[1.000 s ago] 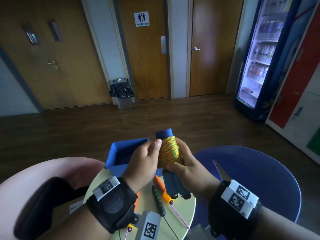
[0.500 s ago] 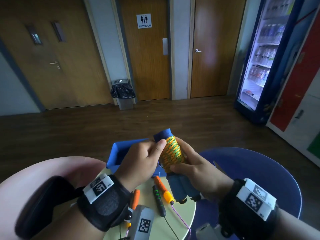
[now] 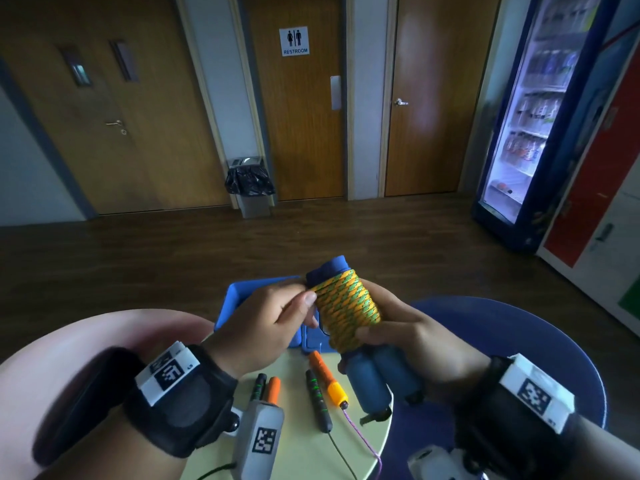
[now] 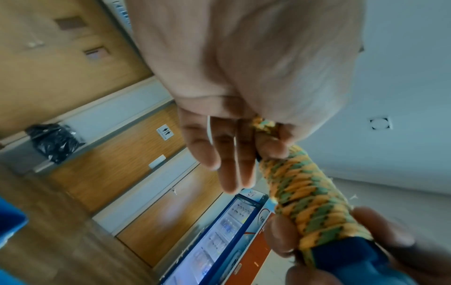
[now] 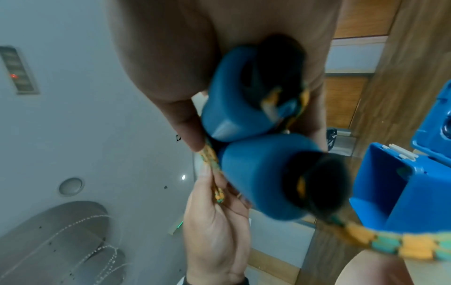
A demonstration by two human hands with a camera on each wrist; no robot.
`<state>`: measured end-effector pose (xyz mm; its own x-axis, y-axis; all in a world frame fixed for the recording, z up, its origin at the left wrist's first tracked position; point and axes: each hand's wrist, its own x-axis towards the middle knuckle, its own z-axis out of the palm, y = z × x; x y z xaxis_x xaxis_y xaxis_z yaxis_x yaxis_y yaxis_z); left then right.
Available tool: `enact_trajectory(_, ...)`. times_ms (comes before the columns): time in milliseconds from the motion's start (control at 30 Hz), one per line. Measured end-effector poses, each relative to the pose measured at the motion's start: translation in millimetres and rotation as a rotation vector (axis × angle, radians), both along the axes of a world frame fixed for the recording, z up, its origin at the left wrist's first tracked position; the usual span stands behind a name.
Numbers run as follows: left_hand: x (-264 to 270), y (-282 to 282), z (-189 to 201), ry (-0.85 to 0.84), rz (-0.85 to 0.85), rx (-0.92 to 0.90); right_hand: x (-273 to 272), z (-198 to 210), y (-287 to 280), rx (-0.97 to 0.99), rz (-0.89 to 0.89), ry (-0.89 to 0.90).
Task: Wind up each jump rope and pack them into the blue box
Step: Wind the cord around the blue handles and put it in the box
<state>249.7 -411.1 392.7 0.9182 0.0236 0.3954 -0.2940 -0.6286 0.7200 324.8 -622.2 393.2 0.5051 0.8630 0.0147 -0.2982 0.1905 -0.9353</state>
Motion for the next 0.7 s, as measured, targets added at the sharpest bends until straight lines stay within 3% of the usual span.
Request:
enact_trajectory(233, -3, -9, 6, -0.06, -0.009, -0.285, -1, 6, -2, 0.203, 0.192, 0.151)
enact_trajectory(400, -1, -16, 7, -0.082, -0.033, -0.305, -3, 7, -2, 0.244, 0.262, 0.204)
enact_trajectory(700, -6, -6, 27, 0.044, -0.189, -0.411, 5, 4, -5, 0.24, 0.266, 0.168)
